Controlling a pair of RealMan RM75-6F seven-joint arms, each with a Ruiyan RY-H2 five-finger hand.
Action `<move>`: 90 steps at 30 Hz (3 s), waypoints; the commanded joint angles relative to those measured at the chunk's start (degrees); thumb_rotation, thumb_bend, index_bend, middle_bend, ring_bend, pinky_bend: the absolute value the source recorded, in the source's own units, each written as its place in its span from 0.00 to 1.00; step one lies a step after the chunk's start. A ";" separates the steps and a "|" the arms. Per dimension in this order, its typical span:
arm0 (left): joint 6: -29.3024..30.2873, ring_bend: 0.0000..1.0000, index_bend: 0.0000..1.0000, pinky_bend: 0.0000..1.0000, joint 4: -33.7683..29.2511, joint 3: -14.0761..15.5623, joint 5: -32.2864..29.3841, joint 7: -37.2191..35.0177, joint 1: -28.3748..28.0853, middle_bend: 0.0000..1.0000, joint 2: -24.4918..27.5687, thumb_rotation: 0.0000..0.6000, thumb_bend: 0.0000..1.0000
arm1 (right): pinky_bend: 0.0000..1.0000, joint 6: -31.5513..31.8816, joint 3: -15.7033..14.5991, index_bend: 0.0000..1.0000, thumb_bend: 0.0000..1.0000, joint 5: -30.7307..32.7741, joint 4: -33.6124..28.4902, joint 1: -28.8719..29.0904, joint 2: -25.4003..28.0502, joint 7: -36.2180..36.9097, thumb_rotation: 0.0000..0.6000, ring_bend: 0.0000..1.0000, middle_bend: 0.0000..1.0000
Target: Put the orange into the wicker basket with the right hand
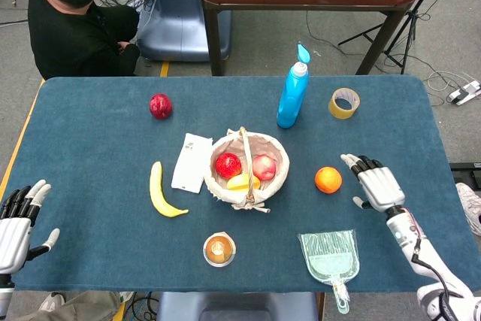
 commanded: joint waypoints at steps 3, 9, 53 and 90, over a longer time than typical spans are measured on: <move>-0.05 0.00 0.04 0.00 0.07 0.00 -0.01 -0.12 0.01 0.00 0.03 1.00 0.33 | 0.24 -1.97 0.28 0.05 0.19 1.76 3.02 2.26 -3.76 -1.27 1.00 0.10 0.15; 0.05 0.00 0.04 0.00 0.12 0.01 -0.02 -0.34 0.13 0.00 0.20 1.00 0.33 | 0.27 -4.04 0.02 0.06 0.20 3.37 5.80 4.20 -7.05 -3.08 1.00 0.11 0.18; 1.56 0.00 0.04 0.00 0.45 0.06 -0.19 -1.77 1.55 0.00 0.78 1.00 0.33 | 0.48 1.02 5.46 0.00 0.38 1.73 -14.58 12.57 -2.29 -4.51 1.00 0.14 0.00; -0.63 0.00 0.04 0.00 -0.05 -0.63 0.35 -0.55 -0.47 0.00 0.19 1.00 0.33 | 0.21 30.50 -5.84 0.00 0.01 -6.60 -9.87 -15.33 13.53 7.32 1.00 0.08 0.06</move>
